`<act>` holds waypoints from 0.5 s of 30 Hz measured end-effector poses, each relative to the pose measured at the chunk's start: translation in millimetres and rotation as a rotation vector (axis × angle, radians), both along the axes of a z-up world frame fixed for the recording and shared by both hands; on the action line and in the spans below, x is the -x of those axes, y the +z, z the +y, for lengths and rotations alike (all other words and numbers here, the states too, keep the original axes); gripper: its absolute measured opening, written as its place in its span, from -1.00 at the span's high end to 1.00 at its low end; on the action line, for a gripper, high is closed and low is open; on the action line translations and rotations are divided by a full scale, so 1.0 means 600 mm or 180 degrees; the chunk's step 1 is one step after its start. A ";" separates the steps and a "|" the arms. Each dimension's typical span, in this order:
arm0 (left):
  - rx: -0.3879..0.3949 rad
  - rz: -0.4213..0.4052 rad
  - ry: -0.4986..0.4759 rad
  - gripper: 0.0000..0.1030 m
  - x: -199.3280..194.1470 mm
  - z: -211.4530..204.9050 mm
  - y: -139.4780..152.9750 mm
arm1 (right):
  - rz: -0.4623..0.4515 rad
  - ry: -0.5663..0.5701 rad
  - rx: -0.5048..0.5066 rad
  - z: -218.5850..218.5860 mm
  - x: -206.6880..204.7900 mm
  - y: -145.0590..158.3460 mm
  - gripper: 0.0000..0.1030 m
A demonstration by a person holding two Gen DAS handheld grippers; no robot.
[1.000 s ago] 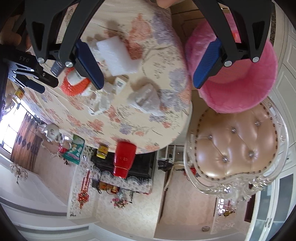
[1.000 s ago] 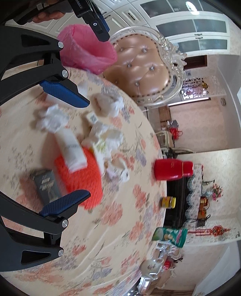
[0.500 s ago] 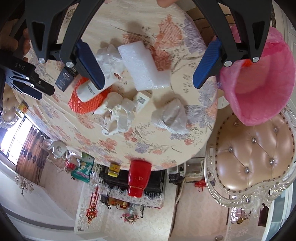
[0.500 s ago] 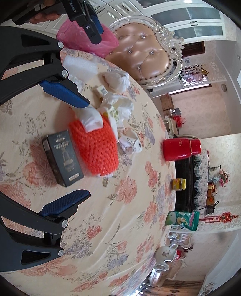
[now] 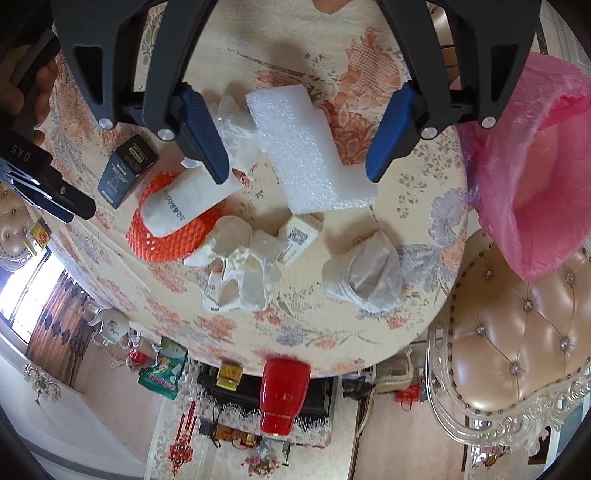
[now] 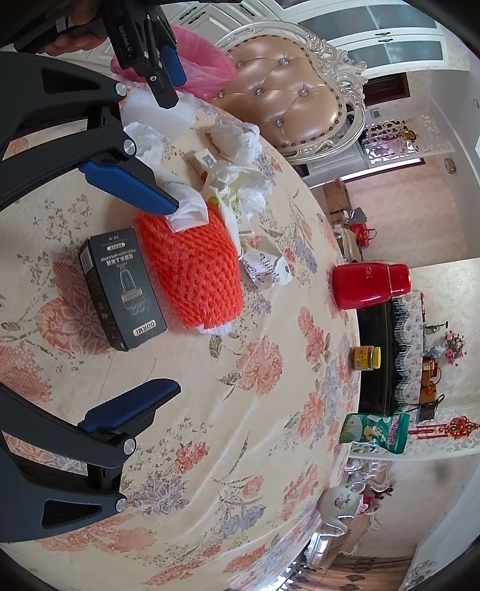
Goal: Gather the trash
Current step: 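Grasp a white foam strip with the left tool while the right tool grasps an orange net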
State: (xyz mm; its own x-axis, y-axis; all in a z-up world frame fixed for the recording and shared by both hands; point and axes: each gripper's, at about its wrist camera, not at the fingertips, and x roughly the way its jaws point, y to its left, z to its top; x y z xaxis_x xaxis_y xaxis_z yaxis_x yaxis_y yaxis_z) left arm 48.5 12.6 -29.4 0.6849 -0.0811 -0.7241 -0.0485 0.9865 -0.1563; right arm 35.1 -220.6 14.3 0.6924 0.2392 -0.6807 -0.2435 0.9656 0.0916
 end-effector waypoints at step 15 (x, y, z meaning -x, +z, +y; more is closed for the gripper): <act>0.0004 0.0214 -0.0055 0.18 -0.020 0.000 -0.028 | 0.0071 0.0043 0.0082 0.014 -0.042 -0.012 -0.65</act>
State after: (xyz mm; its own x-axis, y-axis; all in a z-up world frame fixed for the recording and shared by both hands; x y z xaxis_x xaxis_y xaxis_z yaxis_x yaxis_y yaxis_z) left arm 60.7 12.5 -45.9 0.6332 -0.0935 -0.7684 -0.0418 0.9871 -0.1546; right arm 60.4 -212.3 7.3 0.6737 0.2307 -0.7021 -0.2547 0.9643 0.0725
